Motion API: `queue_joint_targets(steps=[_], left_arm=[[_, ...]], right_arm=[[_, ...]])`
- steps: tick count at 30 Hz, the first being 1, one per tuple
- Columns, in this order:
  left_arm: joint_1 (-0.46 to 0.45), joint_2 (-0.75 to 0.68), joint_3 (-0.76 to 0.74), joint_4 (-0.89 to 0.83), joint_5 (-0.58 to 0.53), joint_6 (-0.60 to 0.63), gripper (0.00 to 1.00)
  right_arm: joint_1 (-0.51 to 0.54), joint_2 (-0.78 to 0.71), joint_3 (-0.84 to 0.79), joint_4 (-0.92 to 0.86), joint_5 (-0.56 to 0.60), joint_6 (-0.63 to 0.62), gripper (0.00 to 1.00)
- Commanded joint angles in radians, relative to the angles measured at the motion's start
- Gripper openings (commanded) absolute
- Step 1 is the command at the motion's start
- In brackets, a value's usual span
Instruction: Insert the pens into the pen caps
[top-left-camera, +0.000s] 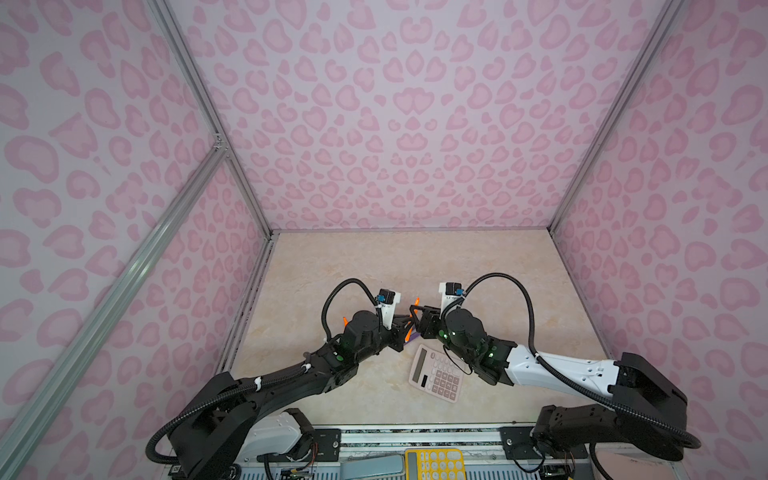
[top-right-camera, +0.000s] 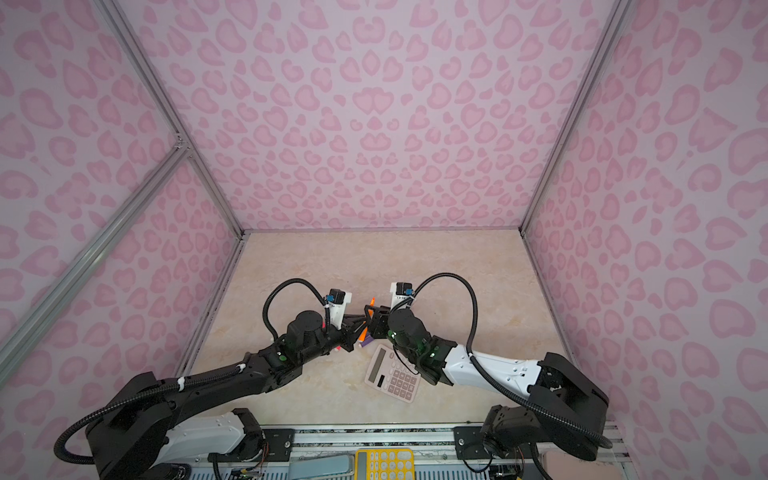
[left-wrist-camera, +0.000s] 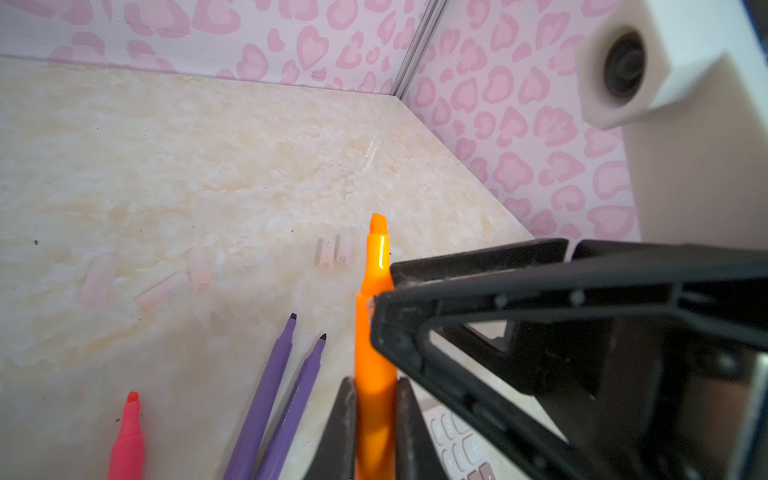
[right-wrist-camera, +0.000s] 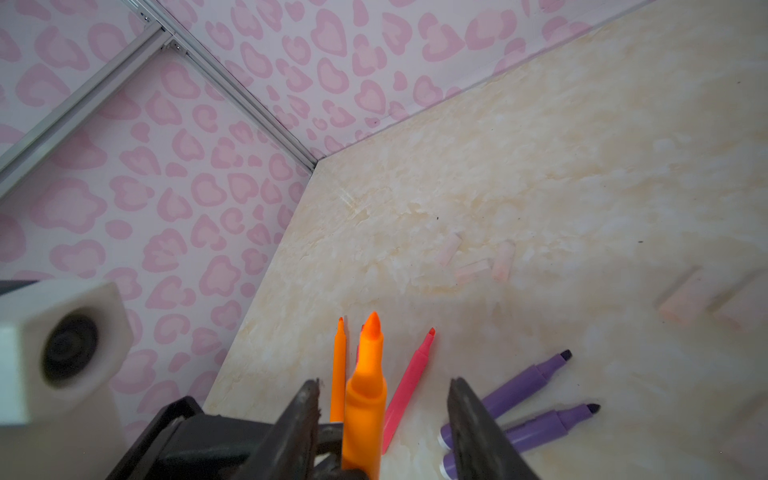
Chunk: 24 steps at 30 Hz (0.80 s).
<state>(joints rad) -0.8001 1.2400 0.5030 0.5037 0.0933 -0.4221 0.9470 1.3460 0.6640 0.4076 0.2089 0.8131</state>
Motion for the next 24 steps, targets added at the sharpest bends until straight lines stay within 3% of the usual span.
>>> queue_joint_targets(steps=[1,17,24], left_arm=[[-0.006,0.014,0.015,0.062,0.022,0.008,0.04],[-0.014,0.054,0.034,0.076,0.043,0.009,0.04],[-0.015,0.079,0.05,0.076,0.035,0.005,0.28]], right_arm=[[0.0,0.012,-0.005,0.058,-0.007,0.017,0.49],[0.001,0.026,0.004,0.048,0.003,0.026,0.13],[0.015,0.018,-0.003,0.053,0.008,0.029,0.08]])
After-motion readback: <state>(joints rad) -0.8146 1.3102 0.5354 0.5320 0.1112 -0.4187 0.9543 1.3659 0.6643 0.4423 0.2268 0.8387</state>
